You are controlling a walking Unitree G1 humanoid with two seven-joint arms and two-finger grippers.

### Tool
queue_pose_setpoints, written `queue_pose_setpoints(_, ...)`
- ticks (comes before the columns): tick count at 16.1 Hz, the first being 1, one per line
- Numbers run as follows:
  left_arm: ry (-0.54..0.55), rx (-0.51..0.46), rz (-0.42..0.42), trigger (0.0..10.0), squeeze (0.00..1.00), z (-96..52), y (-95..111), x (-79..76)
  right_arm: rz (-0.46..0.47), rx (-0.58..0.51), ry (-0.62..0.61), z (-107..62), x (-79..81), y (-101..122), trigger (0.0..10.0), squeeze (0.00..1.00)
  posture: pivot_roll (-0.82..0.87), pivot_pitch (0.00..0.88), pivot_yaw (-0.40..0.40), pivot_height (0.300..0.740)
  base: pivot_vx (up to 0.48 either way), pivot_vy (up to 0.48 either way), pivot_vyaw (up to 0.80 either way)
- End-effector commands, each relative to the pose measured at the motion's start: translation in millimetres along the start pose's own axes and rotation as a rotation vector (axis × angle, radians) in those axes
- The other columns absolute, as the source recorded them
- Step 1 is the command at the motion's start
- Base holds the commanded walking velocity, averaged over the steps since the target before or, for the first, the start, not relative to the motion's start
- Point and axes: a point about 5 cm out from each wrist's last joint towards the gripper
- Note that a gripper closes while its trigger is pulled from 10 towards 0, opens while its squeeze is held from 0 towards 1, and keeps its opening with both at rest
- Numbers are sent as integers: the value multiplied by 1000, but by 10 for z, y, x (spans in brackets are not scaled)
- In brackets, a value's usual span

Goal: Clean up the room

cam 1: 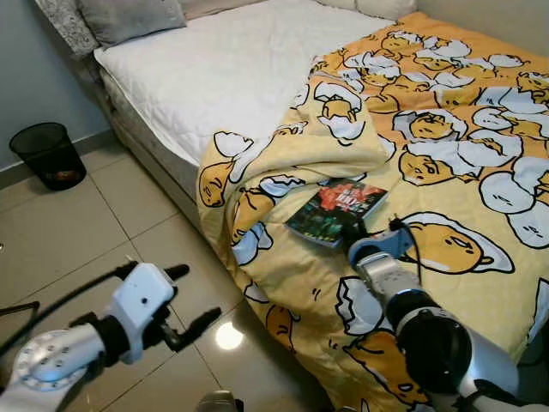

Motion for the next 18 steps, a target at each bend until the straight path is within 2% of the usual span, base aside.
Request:
queue_pose_setpoints(1, 10, 0, 13, 10000, 1000, 17, 1, 15, -8, -37, 7, 16, 78, 92, 78, 0, 258, 0, 13, 740, 0, 0, 0)
queue_pose_setpoints(3, 9, -16, 9, 10000, 1000, 85, 3, 16, -49, -77, -4, 11, 63, 219, 0, 0, 226, 0, 12, 740, 0, 0, 0)
queue_pose_setpoints(4, 6, -40, 3, 10000, 1000, 179, 3, 10, -87, -125, -12, -6, 24, 385, 0, 0, 187, 0, 14, 740, 0, 0, 0)
queue_pose_setpoints(5, 5, -48, 1, 10000, 1000, 211, 5, 7, -91, -142, -16, -15, 4, 444, 0, 0, 171, 0, 14, 740, 0, 0, 0)
queue_pose_setpoints(7, -4, -93, -16, 10000, 1000, 377, 48, -17, -98, -184, -75, -76, -167, 677, 196, 0, 123, 0, 20, 740, 0, 0, 0)
queue_pose_setpoints(8, -6, -100, -18, 10000, 1000, 420, 52, -16, -135, -169, -97, -86, -209, 692, 2471, 0, 112, 0, 26, 740, 0, 0, 0)
queue_pose_setpoints(9, -7, -103, -17, 10000, 1000, 448, 51, -9, -166, -149, -105, -84, -216, 679, 10000, 0, 107, 0, 33, 740, 0, 0, 0)
queue_pose_setpoints(11, -11, -107, -15, 10000, 1000, 481, 47, -9, -228, -86, -99, -65, -189, 597, 10000, 0, 103, 0, 40, 740, 0, 0, 0)
queue_pose_setpoints(13, -12, -104, -12, 10000, 1000, 497, 29, -1, -332, -14, -118, -47, -175, 469, 10000, 0, 109, 0, 37, 740, 0, 0, 0)
queue_pose_setpoints(14, -6, -106, -11, 10000, 1000, 492, 28, 6, -324, -13, -130, -44, -175, 447, 10000, 886, 115, 0, 32, 740, 0, 0, 0)
queue_pose_setpoints(15, 3, -108, -13, 10000, 1000, 488, 28, 17, -285, -37, -145, -45, -181, 466, 10000, 1000, 119, 0, 28, 740, 0, 0, 0)
queue_pose_setpoints(16, 22, -107, -19, 10000, 1000, 485, 24, 27, -246, -44, -139, -46, -182, 471, 10000, 1000, 121, 0, 28, 740, 0, 0, 0)
queue_pose_setpoints(18, 143, -151, -100, 10000, 1000, 471, 27, 75, -265, -69, -160, -72, -269, 513, 10000, 1000, 118, 0, 25, 740, 0, 0, 0)
Point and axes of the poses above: a point about 5 cm out from each wrist's last joint towards the gripper, its own z axis pointing out of the wrist towards the gripper, its own y axis along the axis of the wrist's last joint, x = y × z, and after that the axes turned 3 degrees about -z, right-handed
